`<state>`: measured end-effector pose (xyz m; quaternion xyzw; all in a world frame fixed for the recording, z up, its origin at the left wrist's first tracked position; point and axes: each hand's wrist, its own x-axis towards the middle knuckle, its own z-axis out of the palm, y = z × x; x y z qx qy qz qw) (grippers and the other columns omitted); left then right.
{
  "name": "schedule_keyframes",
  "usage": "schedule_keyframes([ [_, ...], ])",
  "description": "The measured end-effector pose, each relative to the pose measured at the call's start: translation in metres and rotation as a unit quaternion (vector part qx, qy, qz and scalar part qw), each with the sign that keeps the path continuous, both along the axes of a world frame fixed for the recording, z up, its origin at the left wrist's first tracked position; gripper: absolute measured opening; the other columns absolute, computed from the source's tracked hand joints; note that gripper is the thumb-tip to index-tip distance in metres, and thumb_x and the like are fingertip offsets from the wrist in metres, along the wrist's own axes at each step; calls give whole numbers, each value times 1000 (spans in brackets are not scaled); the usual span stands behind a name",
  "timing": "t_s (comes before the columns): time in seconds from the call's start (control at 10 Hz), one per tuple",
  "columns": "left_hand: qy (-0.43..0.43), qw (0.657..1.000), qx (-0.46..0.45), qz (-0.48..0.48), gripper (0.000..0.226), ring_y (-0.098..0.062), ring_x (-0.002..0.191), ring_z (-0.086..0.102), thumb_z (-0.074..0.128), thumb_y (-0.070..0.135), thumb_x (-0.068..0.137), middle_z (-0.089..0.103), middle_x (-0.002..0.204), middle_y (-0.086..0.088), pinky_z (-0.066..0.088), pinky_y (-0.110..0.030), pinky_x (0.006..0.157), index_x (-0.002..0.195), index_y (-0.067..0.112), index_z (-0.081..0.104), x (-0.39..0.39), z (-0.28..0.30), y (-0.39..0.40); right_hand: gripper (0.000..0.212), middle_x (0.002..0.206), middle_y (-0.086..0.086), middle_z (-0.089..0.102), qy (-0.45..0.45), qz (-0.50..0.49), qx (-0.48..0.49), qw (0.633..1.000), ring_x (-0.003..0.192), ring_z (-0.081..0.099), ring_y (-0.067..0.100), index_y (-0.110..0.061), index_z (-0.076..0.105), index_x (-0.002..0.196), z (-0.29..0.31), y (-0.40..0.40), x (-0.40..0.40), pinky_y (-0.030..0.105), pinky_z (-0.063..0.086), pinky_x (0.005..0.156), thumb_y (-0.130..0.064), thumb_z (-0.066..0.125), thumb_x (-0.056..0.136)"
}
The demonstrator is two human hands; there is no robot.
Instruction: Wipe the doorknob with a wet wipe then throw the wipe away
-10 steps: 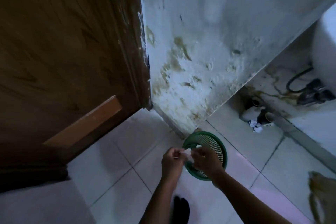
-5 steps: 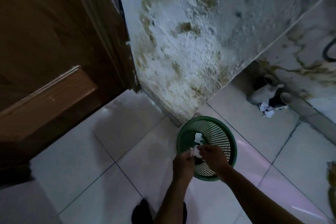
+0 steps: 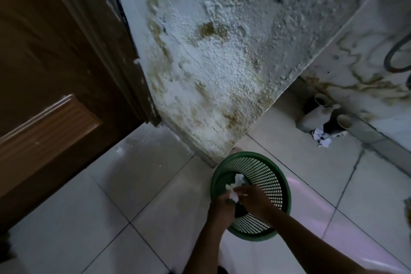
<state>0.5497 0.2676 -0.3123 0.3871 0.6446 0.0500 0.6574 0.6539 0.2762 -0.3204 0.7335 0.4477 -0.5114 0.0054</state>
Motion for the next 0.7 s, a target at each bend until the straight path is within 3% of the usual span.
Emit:
schedule_keyframes([
  [0.1,6,1000,-1,-30,39,-26,124,44,31,18,98,46,139,-11,35,-25,100,134,12,43,2,-5,5,33,125,19,56,-9,1,5,1000,105,57,24,-4,50,125,-5,0,2,22,46,82,-9,42,94],
  [0.2,34,998,-9,-45,40,-28,124,45,31,25,97,46,139,-12,37,-29,102,135,17,42,-4,-10,5,34,121,19,61,-26,30,7,999,102,62,27,-6,52,125,-2,0,7,20,52,72,-14,44,93],
  [0.3,55,997,-3,-55,41,-29,120,49,33,16,95,51,136,-12,42,-32,102,133,17,46,-20,-2,0,31,115,22,64,-40,61,18,997,102,63,30,-4,58,117,15,-2,5,32,53,84,-18,40,95],
  [0.5,63,995,35,-64,42,-25,125,45,34,10,95,43,142,-11,39,-27,101,136,11,41,-58,84,5,30,119,16,63,-61,119,51,990,106,60,26,-5,58,116,79,2,-9,26,49,87,-10,40,93],
  [0.6,94,993,42,-56,46,-23,131,39,35,12,93,36,148,-7,36,-27,106,139,15,36,-82,134,16,26,115,13,64,-75,149,45,985,100,62,24,-10,59,112,133,15,-23,33,51,89,-13,42,93],
  [0.7,118,990,72,-33,49,-21,135,34,34,14,94,31,151,-3,31,-24,108,143,17,30,-107,194,22,16,112,14,64,-45,143,87,985,95,63,19,-14,58,104,199,31,-41,29,51,82,-13,47,91],
])
